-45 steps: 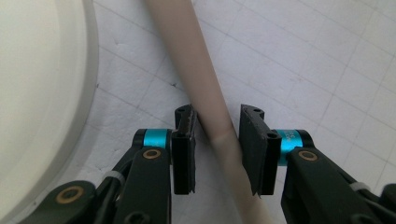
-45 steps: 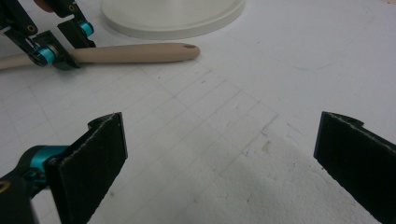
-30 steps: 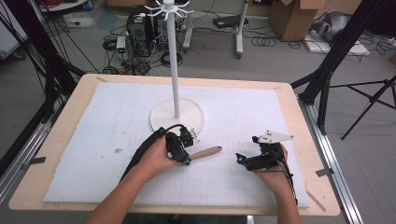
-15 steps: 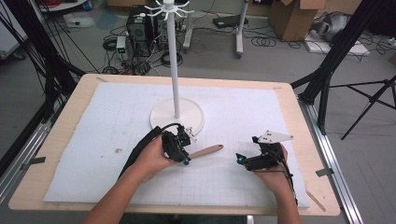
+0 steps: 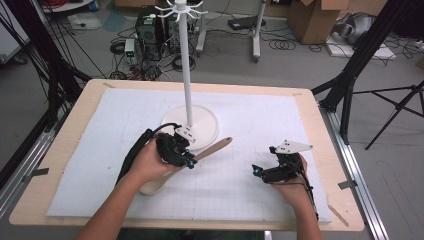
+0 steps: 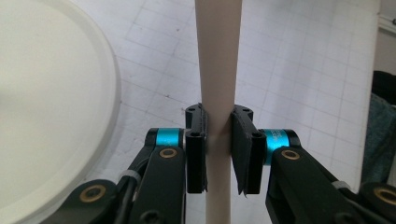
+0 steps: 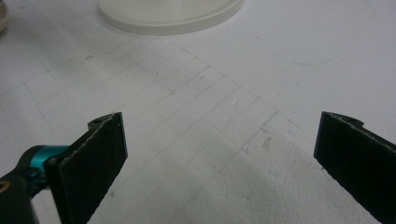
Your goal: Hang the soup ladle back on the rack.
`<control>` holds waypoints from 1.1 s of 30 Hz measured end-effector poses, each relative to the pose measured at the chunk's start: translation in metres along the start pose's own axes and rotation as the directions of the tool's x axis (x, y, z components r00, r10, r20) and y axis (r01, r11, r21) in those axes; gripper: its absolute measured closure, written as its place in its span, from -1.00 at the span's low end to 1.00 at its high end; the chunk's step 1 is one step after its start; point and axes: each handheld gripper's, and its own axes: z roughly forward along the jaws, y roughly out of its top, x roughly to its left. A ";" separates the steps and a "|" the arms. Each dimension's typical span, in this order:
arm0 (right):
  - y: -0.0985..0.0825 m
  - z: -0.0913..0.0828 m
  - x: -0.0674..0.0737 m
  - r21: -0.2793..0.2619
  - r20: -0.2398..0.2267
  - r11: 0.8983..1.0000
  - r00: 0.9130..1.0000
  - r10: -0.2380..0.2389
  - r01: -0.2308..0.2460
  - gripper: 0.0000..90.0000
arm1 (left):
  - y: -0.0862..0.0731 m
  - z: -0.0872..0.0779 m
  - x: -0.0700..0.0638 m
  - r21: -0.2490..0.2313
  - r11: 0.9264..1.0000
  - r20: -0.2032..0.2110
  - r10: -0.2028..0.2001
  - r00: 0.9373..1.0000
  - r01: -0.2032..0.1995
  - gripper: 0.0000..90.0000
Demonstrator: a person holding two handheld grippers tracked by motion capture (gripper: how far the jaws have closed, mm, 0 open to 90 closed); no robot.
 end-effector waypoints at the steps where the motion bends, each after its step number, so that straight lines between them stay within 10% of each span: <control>1: 0.000 0.000 0.000 0.001 0.000 1.000 1.000 -0.001 0.001 -0.97 | -0.001 -0.005 0.001 -0.007 1.000 0.008 -0.003 1.000 0.003 0.70; 10: 0.000 0.001 0.000 0.000 -0.001 1.000 1.000 0.001 -0.001 -0.97 | -0.012 -0.047 0.006 -0.115 0.993 -0.016 -0.021 1.000 0.019 0.70; 25: 0.000 0.001 0.000 0.002 -0.001 1.000 1.000 0.001 -0.001 -0.97 | -0.030 -0.099 0.013 -0.313 0.949 -0.042 -0.049 0.998 0.033 0.70; 33: 0.000 0.002 0.000 0.002 -0.002 1.000 1.000 -0.003 0.003 -0.97 | -0.032 -0.111 0.016 -0.341 0.940 -0.033 -0.044 0.998 0.030 0.70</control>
